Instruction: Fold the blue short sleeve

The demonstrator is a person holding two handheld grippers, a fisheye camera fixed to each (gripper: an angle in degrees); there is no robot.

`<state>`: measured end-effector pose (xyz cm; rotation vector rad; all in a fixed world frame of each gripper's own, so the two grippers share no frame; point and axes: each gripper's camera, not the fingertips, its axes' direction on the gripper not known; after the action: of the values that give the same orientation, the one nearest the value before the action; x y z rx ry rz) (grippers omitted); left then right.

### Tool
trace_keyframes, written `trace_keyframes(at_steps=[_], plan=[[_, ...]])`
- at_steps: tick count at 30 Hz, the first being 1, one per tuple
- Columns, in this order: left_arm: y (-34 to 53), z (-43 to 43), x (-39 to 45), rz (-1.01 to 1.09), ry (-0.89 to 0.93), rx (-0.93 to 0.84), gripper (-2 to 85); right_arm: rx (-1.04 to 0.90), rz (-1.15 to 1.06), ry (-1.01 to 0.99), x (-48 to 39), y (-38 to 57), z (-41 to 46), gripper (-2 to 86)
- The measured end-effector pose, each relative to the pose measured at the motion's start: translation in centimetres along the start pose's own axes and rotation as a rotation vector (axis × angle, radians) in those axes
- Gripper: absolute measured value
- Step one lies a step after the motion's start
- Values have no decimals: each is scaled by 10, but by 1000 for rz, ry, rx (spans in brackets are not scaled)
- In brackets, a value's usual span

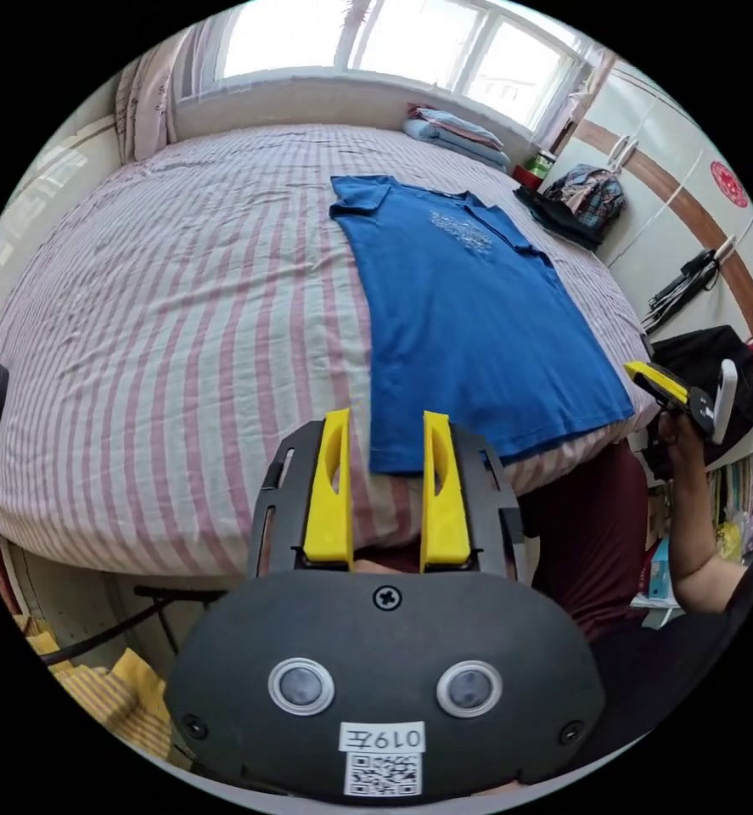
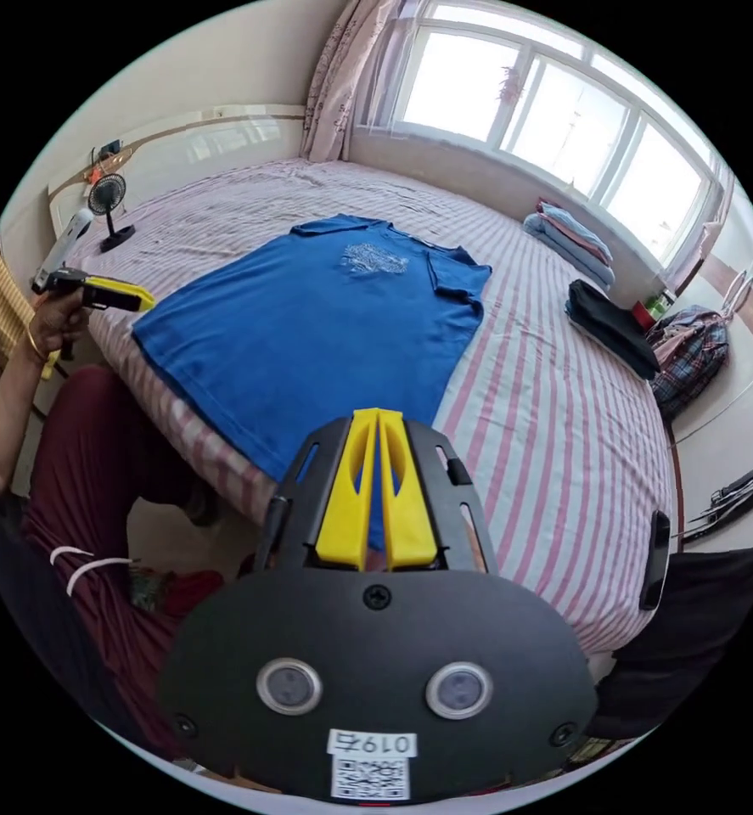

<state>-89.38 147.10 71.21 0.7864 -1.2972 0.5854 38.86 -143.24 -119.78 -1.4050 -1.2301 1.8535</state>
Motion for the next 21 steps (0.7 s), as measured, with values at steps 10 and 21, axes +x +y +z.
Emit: trace_keyframes(at_steps=[10, 21], plan=[[58, -41, -98, -215, 290, -38, 129, -47, 191, -29, 28, 96, -36, 81], [105, -82, -155, -282, 360, -19, 26, 2, 451, -156, 79, 165, -54, 82]])
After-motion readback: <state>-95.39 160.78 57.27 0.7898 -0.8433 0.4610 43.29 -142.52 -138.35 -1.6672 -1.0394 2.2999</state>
